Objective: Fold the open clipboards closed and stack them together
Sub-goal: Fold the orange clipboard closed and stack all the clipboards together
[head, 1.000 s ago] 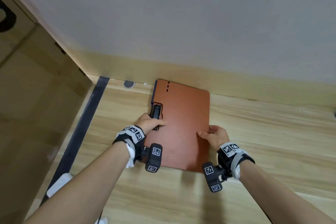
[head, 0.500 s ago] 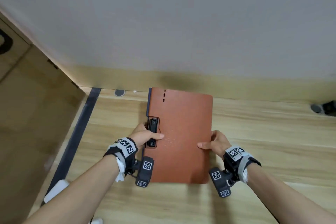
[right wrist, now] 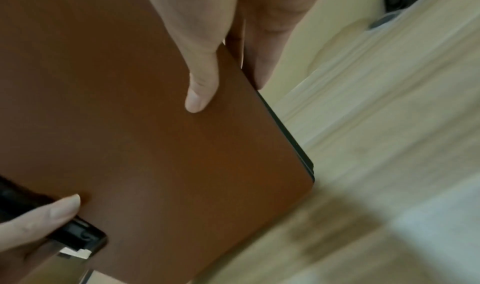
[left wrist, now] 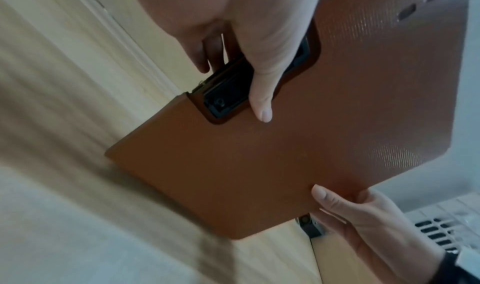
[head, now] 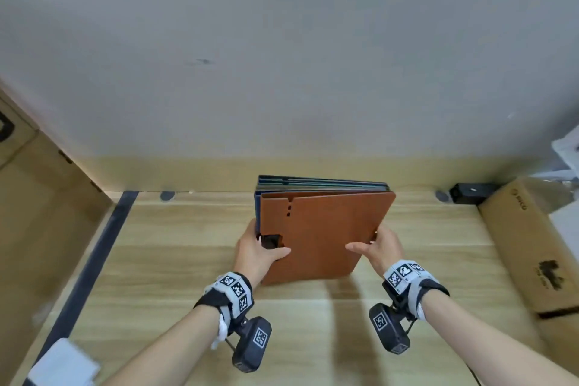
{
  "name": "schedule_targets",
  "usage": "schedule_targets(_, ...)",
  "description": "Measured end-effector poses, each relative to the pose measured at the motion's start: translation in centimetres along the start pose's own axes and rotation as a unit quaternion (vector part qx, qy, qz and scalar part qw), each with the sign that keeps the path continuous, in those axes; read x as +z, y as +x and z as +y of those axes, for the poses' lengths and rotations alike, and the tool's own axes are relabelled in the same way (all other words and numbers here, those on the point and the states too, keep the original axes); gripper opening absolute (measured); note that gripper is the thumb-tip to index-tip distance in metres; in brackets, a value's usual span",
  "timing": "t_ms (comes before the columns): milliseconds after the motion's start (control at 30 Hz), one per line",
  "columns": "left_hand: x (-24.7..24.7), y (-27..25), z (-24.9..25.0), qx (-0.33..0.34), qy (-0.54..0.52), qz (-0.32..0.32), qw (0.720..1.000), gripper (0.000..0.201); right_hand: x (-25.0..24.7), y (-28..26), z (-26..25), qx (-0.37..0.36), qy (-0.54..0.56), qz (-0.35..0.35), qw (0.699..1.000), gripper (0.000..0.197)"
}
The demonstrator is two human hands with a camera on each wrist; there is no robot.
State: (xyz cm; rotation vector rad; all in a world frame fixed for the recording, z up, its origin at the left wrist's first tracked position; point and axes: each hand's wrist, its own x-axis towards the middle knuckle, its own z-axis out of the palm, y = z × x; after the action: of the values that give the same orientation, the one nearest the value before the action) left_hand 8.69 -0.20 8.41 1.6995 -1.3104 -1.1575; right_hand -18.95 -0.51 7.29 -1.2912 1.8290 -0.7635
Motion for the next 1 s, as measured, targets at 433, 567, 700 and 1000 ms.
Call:
schedule_targets(433,-0.4,-4.7,0.1,0.002,-0.018,-0.023,1.0,0.082,-2.7,-2.9,0.3,-0.049,0.039,-0.011,0.998,0.041)
schedule_targets(567,-1.3,-5.7,3.8,0.047,-0.016,-0.03,0.998,0.077,-4.3,-3.4,-2.4,-0.064,0.099,-0.028,0.993,0.059)
schedule_targets(700,-1.2,-5.7,6.6,0.066,-0.061,-0.017,0.996,0.073,-5.1,-3.6,-4.2,-0.07,0.084,-0.017,0.994,0.086)
schedule_targets(1000,-0.8,-5.8,8.8,0.021,-0.197,-0.024,0.98,0.098,-5.2,-4.7,-6.3,-0.048,0.183,0.025,0.982,0.04)
